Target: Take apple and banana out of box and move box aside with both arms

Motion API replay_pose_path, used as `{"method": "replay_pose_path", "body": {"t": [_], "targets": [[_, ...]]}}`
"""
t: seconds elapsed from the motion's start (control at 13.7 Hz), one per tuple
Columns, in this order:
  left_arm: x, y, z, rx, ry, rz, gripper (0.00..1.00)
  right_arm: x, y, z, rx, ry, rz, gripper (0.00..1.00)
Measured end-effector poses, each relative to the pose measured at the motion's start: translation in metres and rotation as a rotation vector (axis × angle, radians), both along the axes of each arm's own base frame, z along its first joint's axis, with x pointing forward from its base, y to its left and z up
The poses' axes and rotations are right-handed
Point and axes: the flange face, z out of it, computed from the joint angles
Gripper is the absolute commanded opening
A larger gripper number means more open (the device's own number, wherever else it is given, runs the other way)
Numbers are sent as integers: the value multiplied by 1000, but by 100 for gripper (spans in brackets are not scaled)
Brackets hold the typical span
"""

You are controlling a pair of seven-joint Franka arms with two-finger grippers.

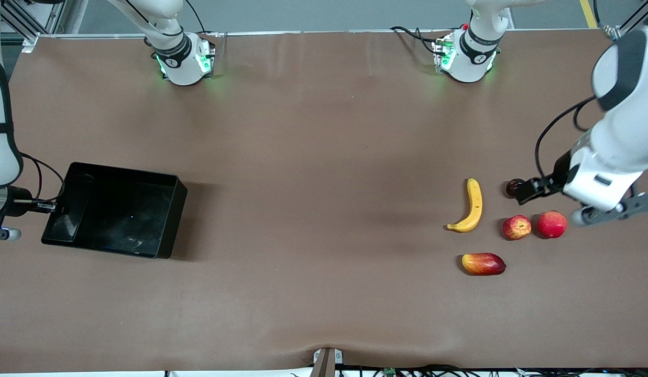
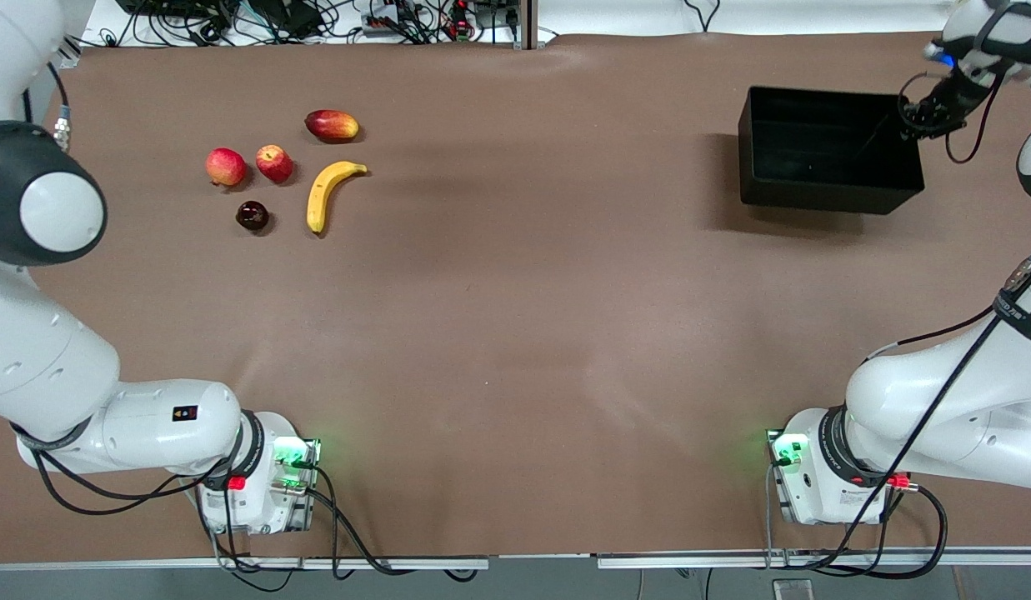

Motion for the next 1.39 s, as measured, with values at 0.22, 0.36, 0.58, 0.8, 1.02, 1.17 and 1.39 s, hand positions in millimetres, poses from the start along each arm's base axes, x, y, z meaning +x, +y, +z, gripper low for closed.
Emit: {"method": "replay_pose_path", "body": {"t": [0.22,0.36,0.58,0.8,1.02,1.17,1.39], "targets": [[-28,26,40,-36,1,-34,100,-8,4,-27,13,14,28,82],[-48,46,53,-53,7,-53,100,-3,12,-24,16,8,42,100],[-77,54,61,-42,7,-70,100,2,15,-17,13,-8,51,100],[-88,57,62,-38,16,-79,100,34,22,23,-22,-105,81,100],[-88,59,60,-38,20,-79,100,79,62,82,-71,-223,163,100],[-88,58,59,-38,22,-81,100,106,101,124,-151,-284,270,100],[-88,56,59,-38,22,-85,100,123,185,189,-208,-312,368,100]]}}
